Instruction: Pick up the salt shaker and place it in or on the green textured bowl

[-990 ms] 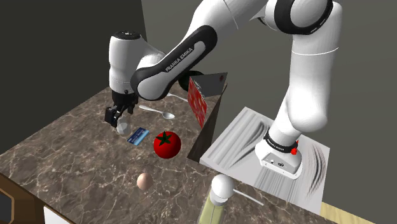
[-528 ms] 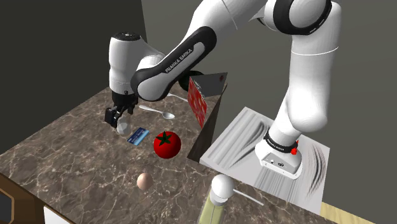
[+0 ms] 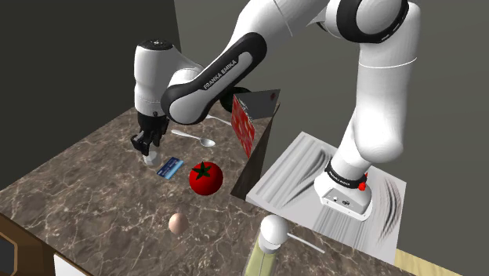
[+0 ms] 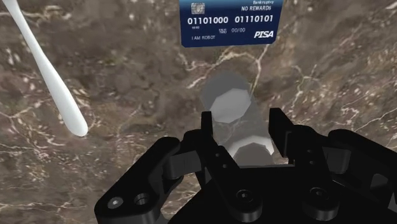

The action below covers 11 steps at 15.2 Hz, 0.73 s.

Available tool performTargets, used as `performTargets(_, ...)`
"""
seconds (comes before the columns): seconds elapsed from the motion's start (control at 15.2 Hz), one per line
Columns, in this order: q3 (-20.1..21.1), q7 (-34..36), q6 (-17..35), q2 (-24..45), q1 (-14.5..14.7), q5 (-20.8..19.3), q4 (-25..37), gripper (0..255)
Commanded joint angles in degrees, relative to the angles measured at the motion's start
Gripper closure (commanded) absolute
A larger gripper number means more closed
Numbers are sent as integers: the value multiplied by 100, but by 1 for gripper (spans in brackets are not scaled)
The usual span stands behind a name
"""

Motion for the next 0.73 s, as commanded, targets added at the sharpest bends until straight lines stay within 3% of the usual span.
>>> performTargets(0.0,0,0,0,2,0,0,-2,255)
performTargets(0.66,120,-143,-577,-379,-91,232,215,255)
